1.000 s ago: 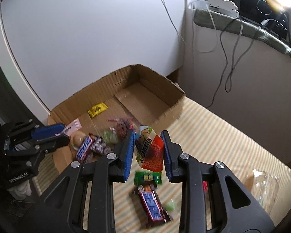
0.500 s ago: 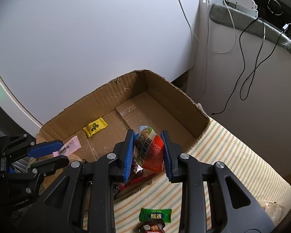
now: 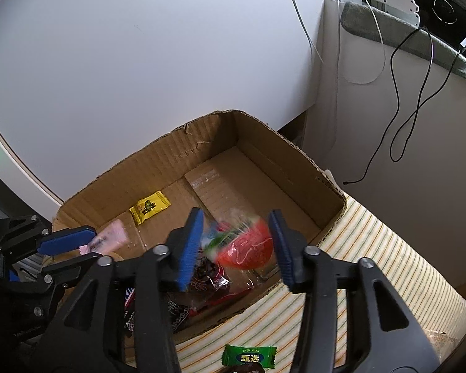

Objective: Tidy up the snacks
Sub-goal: 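Open both grippers to drop the pink and egg-shaped packets into the box, then move left gripper to the Snickers bar while right approaches the clear green candy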

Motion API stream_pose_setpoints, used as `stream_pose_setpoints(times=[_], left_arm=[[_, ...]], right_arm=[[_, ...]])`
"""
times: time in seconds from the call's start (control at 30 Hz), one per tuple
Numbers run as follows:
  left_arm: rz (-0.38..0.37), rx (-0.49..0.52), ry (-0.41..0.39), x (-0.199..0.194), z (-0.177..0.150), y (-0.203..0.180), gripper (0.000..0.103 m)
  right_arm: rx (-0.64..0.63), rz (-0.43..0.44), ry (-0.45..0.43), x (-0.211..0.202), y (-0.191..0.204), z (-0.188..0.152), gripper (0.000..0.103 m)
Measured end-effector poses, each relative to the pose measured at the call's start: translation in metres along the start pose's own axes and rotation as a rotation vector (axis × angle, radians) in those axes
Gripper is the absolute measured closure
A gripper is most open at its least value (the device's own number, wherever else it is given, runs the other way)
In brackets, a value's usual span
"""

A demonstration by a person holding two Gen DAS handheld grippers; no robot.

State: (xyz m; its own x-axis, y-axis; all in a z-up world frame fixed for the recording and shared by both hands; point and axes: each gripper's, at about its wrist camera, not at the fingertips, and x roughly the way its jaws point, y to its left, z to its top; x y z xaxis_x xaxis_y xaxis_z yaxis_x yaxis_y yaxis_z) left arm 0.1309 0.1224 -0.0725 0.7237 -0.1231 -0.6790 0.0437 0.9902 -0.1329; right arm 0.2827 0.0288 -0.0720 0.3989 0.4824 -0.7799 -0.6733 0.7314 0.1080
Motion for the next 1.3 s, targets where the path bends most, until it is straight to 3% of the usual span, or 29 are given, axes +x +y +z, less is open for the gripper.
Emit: stream_pose_setpoints(times=[0.07,0.17,0.67,1.0,1.23,1.3], left_arm=[[0.005,-0.006,0.001,0.0,0.0,0.0,0.061],[0.005,-0.008,-0.003,-0.002,0.0,0.0,0.059],[-0.018,0.001,-0.032,-0.02,-0.001,-0.015,0.059],[-0.08,0.05,-0.036,-0.032,-0.007,-0.057,0.059],[-0.137,0.085,-0.013,-0.035,-0.02,-0.095,0.059],[-0.162,0.091,0.002,-0.035,-0.025,-0.105,0.059]], right_arm=[[-0.002,-0.012,-0.012,-0.002,0.001,0.001,0.035],[0.005,-0.016,-0.025,-0.007,0.001,0.001,0.03],[0.024,-0.046,-0.037,-0.054,-0.022,-0.021,0.03],[0.092,-0.06,-0.038,-0.098,-0.059,-0.065,0.03],[0.087,-0.008,-0.018,-0.113,-0.056,-0.097,0.03],[0.09,0.012,-0.008,-0.112,-0.056,-0.104,0.036]])
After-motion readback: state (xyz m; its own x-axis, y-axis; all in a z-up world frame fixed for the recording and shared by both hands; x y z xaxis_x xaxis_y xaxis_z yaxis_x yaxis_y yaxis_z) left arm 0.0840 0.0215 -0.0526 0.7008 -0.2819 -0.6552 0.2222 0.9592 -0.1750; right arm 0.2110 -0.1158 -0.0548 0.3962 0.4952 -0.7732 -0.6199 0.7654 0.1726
